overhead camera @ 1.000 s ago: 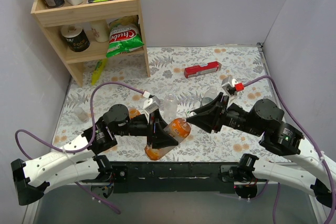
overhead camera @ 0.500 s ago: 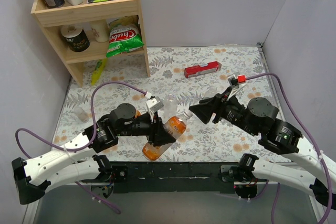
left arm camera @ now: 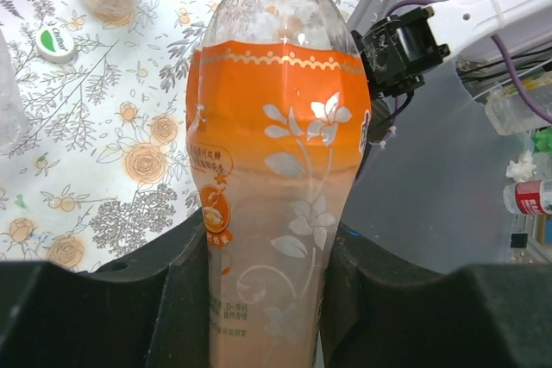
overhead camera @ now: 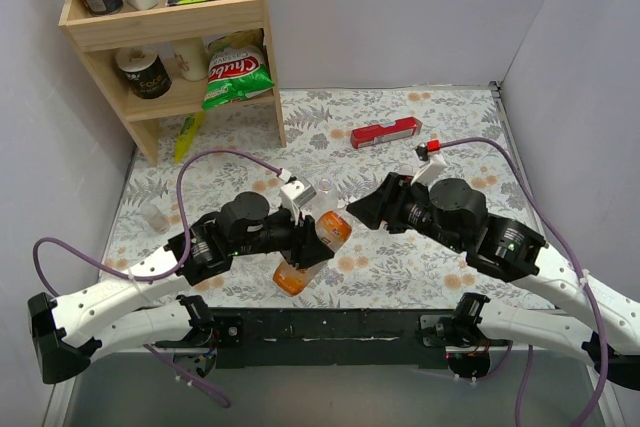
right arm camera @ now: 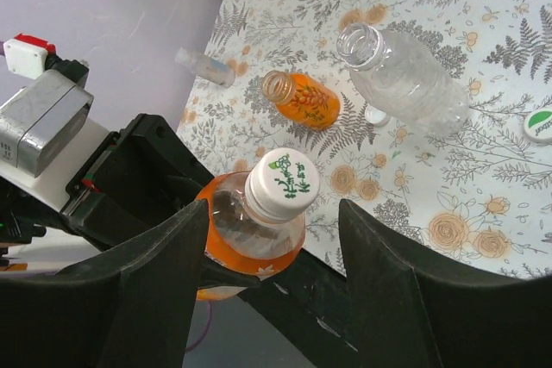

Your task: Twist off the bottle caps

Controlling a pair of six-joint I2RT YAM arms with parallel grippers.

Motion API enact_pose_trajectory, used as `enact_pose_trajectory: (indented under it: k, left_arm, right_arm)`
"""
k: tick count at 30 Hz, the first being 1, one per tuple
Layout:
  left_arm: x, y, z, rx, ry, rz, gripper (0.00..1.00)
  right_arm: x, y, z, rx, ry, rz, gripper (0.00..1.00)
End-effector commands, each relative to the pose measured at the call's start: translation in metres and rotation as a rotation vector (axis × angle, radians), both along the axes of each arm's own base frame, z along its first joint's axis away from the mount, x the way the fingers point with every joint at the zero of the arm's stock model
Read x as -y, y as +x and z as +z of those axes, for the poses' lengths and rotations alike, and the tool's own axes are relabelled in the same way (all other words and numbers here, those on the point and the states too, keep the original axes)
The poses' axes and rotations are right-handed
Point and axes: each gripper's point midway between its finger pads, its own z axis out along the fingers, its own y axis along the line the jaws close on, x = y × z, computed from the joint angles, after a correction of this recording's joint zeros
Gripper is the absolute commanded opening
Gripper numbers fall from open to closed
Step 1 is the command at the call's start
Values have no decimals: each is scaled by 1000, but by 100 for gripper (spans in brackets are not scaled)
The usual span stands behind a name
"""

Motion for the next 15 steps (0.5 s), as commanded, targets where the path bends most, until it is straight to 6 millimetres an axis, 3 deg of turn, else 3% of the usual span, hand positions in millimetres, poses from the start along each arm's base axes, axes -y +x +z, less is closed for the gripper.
enact_pose_trajectory:
  k: [1, 8, 15]
  left_arm:
    - [-3, 8, 11, 53, 8, 31, 11]
    - [-5, 8, 4, 51, 33, 32, 11]
    - [-4, 5, 1, 54, 37, 6, 11]
  right_arm:
    - [-12, 2, 6, -63, 72, -18, 67]
    - [-24, 7, 1, -74, 80, -11, 69]
    - [-22, 12, 1, -63, 75, -35, 67]
